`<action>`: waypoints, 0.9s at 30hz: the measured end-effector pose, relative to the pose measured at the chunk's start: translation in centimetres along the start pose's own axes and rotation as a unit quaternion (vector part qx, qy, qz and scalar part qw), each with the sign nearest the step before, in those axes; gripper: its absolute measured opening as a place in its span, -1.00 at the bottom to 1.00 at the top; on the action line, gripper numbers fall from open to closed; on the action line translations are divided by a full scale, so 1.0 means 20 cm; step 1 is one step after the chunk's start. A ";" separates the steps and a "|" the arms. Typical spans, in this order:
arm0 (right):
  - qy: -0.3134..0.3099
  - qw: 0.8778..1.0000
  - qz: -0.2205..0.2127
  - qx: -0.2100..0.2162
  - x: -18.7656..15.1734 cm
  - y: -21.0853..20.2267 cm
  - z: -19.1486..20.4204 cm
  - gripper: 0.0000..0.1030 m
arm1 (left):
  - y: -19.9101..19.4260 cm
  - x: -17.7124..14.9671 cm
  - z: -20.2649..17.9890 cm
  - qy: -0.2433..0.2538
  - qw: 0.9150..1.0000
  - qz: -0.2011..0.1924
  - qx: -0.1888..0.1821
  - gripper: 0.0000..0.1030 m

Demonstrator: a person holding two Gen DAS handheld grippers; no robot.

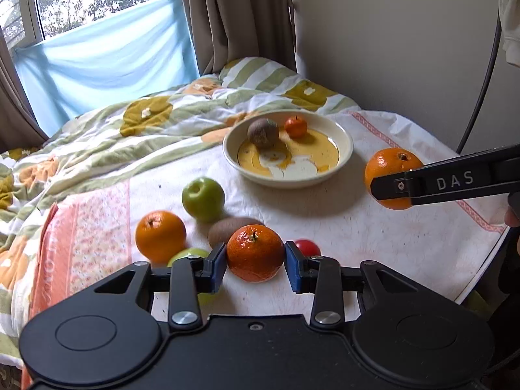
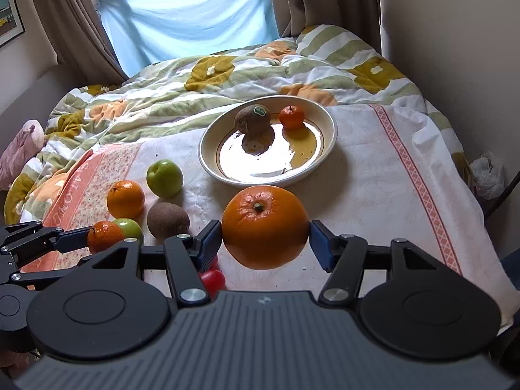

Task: Organize fruits
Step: 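Lower the mandarin into the duck bowl and open the left tool while the right tool carries the orange there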

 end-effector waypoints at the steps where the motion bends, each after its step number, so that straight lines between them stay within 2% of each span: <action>1: 0.000 1.000 -0.002 -0.001 0.02 -0.02 -0.01 0.44 | -0.01 0.02 0.00 -0.002 1.000 -0.003 0.000 -0.19; 8: 0.001 1.000 -0.016 -0.004 0.17 -0.11 -0.09 0.44 | -0.09 0.21 -0.01 -0.013 1.000 -0.024 0.005 -0.19; 14: -0.016 1.000 -0.016 -0.002 0.36 -0.08 -0.18 0.44 | -0.04 0.42 -0.02 -0.021 0.999 -0.025 0.014 -0.19; 20: -0.027 1.000 -0.008 0.000 0.56 0.05 -0.30 0.44 | 0.14 0.64 -0.03 -0.028 0.999 -0.015 0.024 -0.19; 27: -0.041 0.999 0.016 0.009 0.73 0.25 -0.38 0.44 | 0.44 0.79 -0.01 -0.032 0.999 0.025 0.029 -0.19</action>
Point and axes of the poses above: each gripper's, at about its wrist camera, not at the fingertips, and y roughly the way its jaws point, z to its left, x to its top, the point moved 2 cm from there along y, roughly the way its jaws point, and after that the axes turned 13 degrees about z, right-handed, at the moved point
